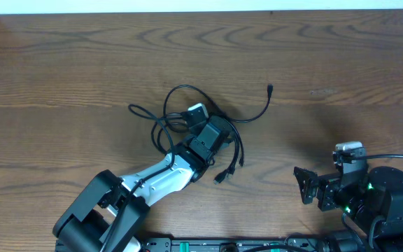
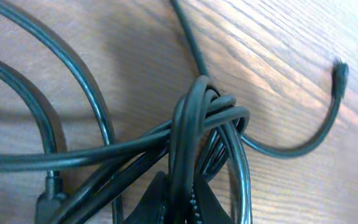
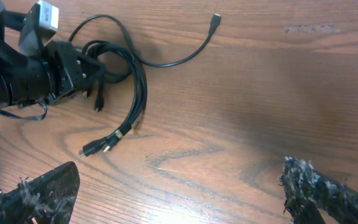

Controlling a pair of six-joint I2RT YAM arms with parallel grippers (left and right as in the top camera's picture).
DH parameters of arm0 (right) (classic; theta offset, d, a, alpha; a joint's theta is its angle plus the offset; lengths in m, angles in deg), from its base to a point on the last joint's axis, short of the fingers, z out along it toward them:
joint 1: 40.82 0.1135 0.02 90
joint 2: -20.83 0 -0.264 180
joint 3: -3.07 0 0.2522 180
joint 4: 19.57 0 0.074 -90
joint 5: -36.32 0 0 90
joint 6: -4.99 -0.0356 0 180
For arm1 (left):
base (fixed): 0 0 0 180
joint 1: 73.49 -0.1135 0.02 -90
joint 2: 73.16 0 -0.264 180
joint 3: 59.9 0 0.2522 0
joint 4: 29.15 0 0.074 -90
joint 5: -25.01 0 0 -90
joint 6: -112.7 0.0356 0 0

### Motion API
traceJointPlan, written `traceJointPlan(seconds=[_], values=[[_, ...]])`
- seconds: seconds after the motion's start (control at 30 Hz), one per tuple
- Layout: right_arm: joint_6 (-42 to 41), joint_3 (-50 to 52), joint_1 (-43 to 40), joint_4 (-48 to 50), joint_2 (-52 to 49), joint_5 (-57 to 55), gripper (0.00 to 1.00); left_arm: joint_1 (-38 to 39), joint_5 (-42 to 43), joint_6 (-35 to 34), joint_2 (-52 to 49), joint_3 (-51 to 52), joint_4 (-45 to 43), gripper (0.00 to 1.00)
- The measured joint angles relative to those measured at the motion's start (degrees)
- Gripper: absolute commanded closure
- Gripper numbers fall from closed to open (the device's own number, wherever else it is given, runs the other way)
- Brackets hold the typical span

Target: Untangle cables

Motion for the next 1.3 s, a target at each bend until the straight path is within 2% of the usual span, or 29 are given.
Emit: traceJointPlan(seconds=[0.1,0.2,0.37,0.53,0.8,1.1,1.3], values=[[0.02,0.0,0.0,-0.02,0.0,1.14,0.03,-0.13,4.59,6.14,0.94,0.0,-0.98,0.93],[1.79,0.0,-0.07,-0.81,0.0,5.22,0.16,-0.11,12.85,14.62,4.87,0.02,-1.57,0.92],[6.75,0.0,-0.07,-1.14,0.0,13.09,0.17,-0.11,27.28,27.52,16.39,0.0,0.92,0.92],[8.94,0.0,-0.07,-1.2,0.0,16.59,0.23,-0.07,34.93,34.25,28.76,0.0,6.97,0.92],[11.23,0.02,-0.07,1.25,0.0,22.95,0.23,-0.07,39.26,37.83,41.31,0.0,14.43,0.92],[12.07,0.02,-0.07,7.56,0.0,29.38,0.31,-0.04,49.31,38.71,42.8,0.0,14.47,0.93],[12.44,0.02,-0.07,10.49,0.0,30.56,0.31,-0.07,53.7,38.73,42.8,0.0,14.43,0.92]])
